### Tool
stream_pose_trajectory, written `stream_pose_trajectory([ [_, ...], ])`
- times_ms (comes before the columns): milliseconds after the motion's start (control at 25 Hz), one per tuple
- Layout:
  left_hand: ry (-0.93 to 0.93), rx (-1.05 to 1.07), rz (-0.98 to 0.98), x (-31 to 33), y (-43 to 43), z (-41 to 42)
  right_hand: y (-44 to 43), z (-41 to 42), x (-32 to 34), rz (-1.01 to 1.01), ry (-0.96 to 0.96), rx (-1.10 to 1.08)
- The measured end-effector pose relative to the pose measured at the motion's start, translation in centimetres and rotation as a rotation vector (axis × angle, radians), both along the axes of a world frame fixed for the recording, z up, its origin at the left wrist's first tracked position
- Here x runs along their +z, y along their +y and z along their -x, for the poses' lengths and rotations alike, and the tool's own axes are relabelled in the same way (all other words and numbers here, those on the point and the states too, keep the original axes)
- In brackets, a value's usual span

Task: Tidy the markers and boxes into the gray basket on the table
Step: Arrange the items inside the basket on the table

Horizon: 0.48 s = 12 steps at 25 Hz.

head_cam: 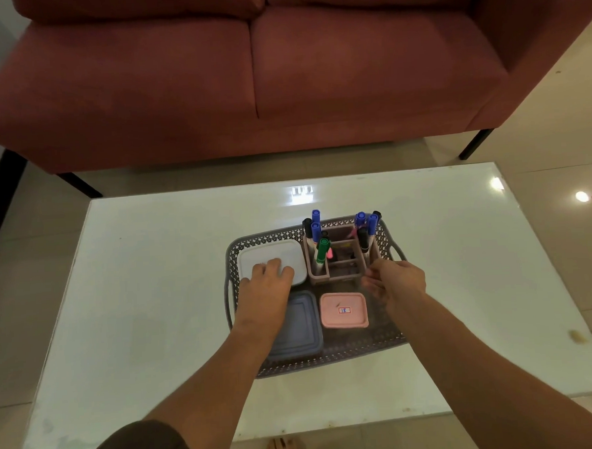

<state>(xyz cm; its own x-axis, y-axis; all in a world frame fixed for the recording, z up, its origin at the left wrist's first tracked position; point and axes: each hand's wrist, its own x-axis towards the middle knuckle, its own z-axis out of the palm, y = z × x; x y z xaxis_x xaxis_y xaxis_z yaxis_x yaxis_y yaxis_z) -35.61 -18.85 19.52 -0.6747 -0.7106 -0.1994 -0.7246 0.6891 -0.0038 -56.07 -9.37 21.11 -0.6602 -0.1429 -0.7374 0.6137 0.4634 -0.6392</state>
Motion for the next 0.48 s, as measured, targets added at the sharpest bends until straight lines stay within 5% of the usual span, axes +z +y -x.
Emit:
stream_pose_trajectory([
  [200,0.045,-0.016,0.043,0.0,0.2,-0.5,0.0,-0.3,0.6,0.008,0.032,0.009],
  [280,0.183,0.031,0.065,-0.2,1.1,-1.4,1.5,-1.7,0.9,-0.068,0.183,0.133],
  [400,0.334,-0.032,0.032,-0.5,4.2,-2.7,5.3,-4.3,0.1,-0.268,0.834,0.817],
  [480,0.228,-0.089,-0.086,-1.2,5.7,-3.3,6.4,-5.0,-1.4,-0.311,1.118,1.341],
])
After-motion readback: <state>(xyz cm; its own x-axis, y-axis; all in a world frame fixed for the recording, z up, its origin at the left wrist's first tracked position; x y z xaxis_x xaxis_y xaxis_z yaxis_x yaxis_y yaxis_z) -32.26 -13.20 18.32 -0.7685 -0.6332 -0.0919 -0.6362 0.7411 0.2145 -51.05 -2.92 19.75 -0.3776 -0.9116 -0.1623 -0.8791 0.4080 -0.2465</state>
